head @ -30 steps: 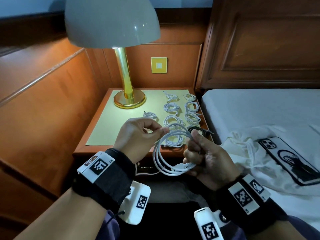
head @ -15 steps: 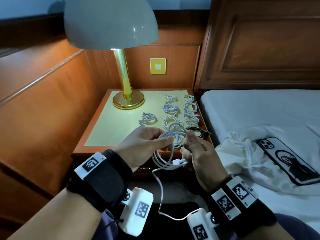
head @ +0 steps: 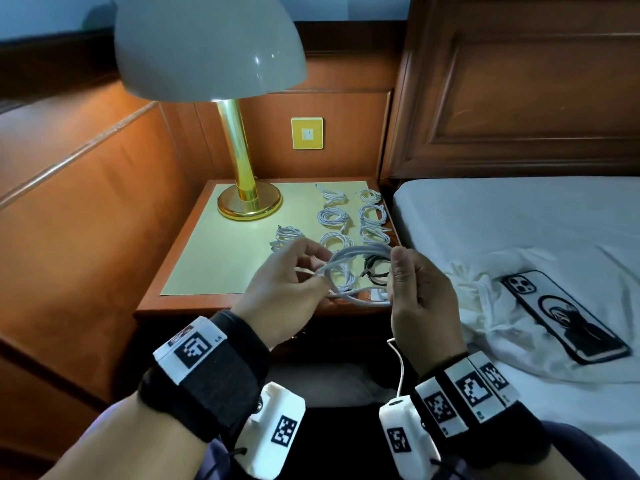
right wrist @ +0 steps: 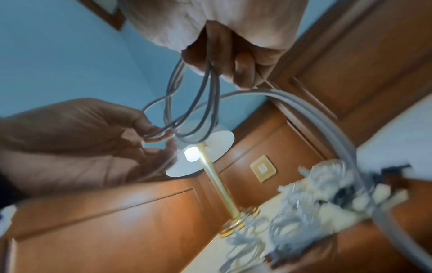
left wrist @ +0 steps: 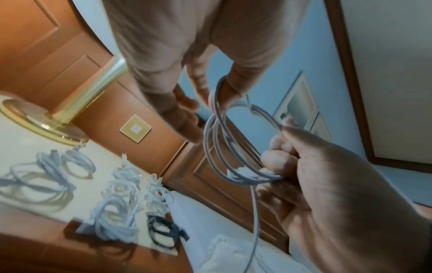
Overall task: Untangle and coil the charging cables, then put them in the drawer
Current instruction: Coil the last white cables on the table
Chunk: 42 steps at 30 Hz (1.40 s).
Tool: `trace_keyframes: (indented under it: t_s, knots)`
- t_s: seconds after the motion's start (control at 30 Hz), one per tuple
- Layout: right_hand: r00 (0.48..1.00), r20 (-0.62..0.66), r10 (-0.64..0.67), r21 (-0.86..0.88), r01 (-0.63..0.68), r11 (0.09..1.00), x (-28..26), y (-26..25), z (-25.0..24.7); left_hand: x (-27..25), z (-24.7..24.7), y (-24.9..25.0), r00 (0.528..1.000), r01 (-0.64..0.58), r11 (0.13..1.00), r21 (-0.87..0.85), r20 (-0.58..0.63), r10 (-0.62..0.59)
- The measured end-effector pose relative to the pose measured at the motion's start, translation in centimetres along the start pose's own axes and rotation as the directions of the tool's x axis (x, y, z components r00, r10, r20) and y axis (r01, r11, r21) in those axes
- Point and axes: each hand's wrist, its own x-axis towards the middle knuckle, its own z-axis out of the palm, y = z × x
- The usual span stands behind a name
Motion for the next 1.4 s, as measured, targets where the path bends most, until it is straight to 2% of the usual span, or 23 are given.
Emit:
trace_keyframes:
  t_s: [0.07, 0.1, 0.2, 0.3, 0.37, 0.43, 0.5, 0.6, 0.67, 0.7, 0.77, 0.83, 1.0, 1.07, 1.23, 1.4]
  knots:
    - [0.993, -0.046, -0.109, -0.089, 0.105, 0.990, 0.1, -0.3, -0.5, 0.0, -0.3, 0.3, 0.994, -0.039, 0.992, -0.116, -0.102, 0.027]
    - [0.987, -0.063, -0.146, -0.112, 0.138, 0.984, 0.1, -0.4, -0.7, -0.1, -0.4, 0.6, 0.994, -0.047, 0.977, -0.206, -0.103, 0.027]
    - [0.976, -0.109, -0.186, -0.140, 0.170, 0.975, 0.2, -0.5, -1.2, -0.8, -1.1, 1.1, 0.999, -0.015, 0.917, -0.398, 0.035, 0.032]
    - [0.967, -0.136, -0.215, -0.178, 0.190, 0.966, 0.4, -0.2, -1.6, -0.7, -2.6, 0.9, 0.974, -0.003, 0.962, -0.272, 0.219, 0.065]
    - [0.960, -0.143, -0.239, -0.213, 0.206, 0.955, 0.4, 0.0, -1.8, -0.3, -3.8, 0.8, 0.951, 0.019, 0.981, -0.191, 0.308, 0.042]
    - [0.952, -0.152, -0.266, -0.253, 0.222, 0.942, 0.4, 0.0, -1.8, -0.2, -4.8, 0.7, 0.928, 0.028, 0.980, -0.197, 0.370, 0.048]
    - [0.941, -0.193, -0.277, -0.279, 0.218, 0.935, 0.7, 0.1, -1.9, -0.2, -5.4, 0.4, 0.920, -0.006, 0.967, -0.253, 0.379, 0.105]
    - [0.920, -0.319, -0.227, -0.269, 0.142, 0.953, 1.6, 0.7, -2.9, -0.3, -5.7, -0.1, 0.941, -0.055, 0.946, -0.321, 0.300, 0.156]
    - [0.909, -0.363, -0.204, -0.269, 0.107, 0.957, 1.9, 1.1, -3.4, -0.4, -5.7, 0.0, 0.961, -0.025, 0.944, -0.330, 0.253, 0.113]
    - [0.905, -0.374, -0.201, -0.272, 0.100, 0.957, 1.9, 1.3, -3.5, -0.4, -5.7, 0.0, 0.973, -0.043, 0.963, -0.265, 0.208, 0.100]
    - [0.899, -0.383, -0.213, -0.280, 0.107, 0.954, 1.7, 1.4, -3.4, 0.0, -5.7, -0.3, 0.984, -0.167, 0.985, 0.050, 0.069, 0.164]
    - [0.896, -0.386, -0.221, -0.284, 0.112, 0.952, 1.6, 1.4, -3.1, 0.3, -5.9, -0.5, 0.965, -0.221, 0.911, 0.349, -0.055, 0.255]
    - [0.884, -0.422, -0.200, -0.241, 0.103, 0.965, 1.7, 1.7, -2.6, 0.3, -5.8, 0.0, 0.889, -0.199, 0.842, 0.502, -0.268, 0.370]
    - [0.884, -0.420, -0.207, -0.230, 0.117, 0.966, 1.6, 1.7, -2.6, 0.3, -5.5, 0.1, 0.857, -0.198, 0.809, 0.553, -0.302, 0.417]
    - [0.870, -0.403, -0.284, -0.251, 0.193, 0.949, 1.4, 1.4, -2.5, 0.6, -5.8, 0.2, 0.815, -0.173, 0.761, 0.625, -0.343, 0.467]
    - [0.859, -0.312, -0.405, -0.325, 0.304, 0.896, 1.9, 1.6, -2.5, 0.6, -6.1, 0.2, 0.809, -0.148, 0.745, 0.650, -0.354, 0.470]
